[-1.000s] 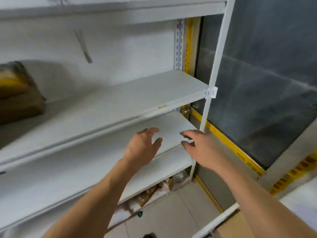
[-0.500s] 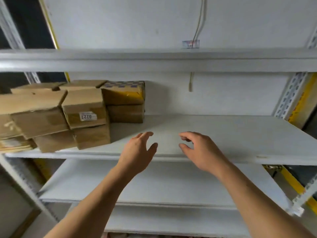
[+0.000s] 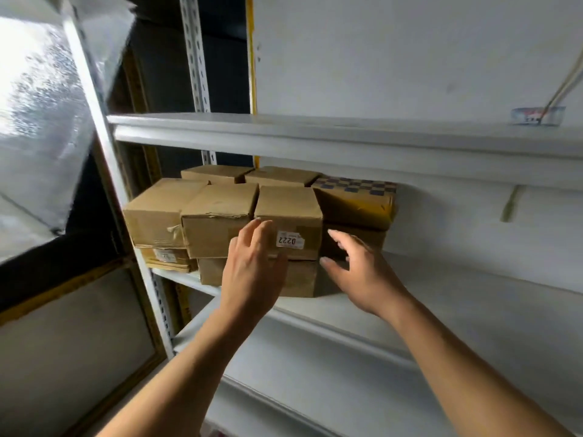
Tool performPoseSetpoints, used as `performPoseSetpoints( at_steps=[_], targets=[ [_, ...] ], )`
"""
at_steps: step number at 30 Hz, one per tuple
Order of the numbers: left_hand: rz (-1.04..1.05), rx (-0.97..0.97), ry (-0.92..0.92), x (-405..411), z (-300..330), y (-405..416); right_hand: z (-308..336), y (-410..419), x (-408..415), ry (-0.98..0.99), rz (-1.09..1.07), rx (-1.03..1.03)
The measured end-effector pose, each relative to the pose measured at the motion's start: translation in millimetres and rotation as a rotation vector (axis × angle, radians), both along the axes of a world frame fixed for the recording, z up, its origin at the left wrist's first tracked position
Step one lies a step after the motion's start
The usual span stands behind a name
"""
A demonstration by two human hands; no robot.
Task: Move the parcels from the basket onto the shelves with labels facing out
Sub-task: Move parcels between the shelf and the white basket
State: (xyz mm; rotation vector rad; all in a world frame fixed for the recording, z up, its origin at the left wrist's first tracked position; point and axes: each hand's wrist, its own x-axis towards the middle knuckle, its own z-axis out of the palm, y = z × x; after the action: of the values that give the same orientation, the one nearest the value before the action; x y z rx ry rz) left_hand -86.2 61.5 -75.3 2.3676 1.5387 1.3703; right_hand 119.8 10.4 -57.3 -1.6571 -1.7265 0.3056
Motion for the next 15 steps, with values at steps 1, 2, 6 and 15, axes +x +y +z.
performPoseSetpoints(
  at_steps=[1, 2, 6, 15],
  targets=[
    [0.02, 0.001, 0.003, -3.7, 0.1, 5.1, 2.8, 8.7, -7.3, 0.033, 0.015, 0.001],
    [0.04, -0.004, 0.018, -5.5, 0.1, 10.0, 5.4, 17.1, -13.5, 0.061, 0.029, 0.002],
    [0.13, 0.002, 0.19, -2.4, -3.9, 24.9, 10.4, 47.8, -26.0, 0.163, 0.01, -0.022],
    [0.099, -0.018, 0.067, 21.6, -10.2, 29.4, 4.1, 82.9, -14.2, 0.582, -0.006, -0.176]
  ],
)
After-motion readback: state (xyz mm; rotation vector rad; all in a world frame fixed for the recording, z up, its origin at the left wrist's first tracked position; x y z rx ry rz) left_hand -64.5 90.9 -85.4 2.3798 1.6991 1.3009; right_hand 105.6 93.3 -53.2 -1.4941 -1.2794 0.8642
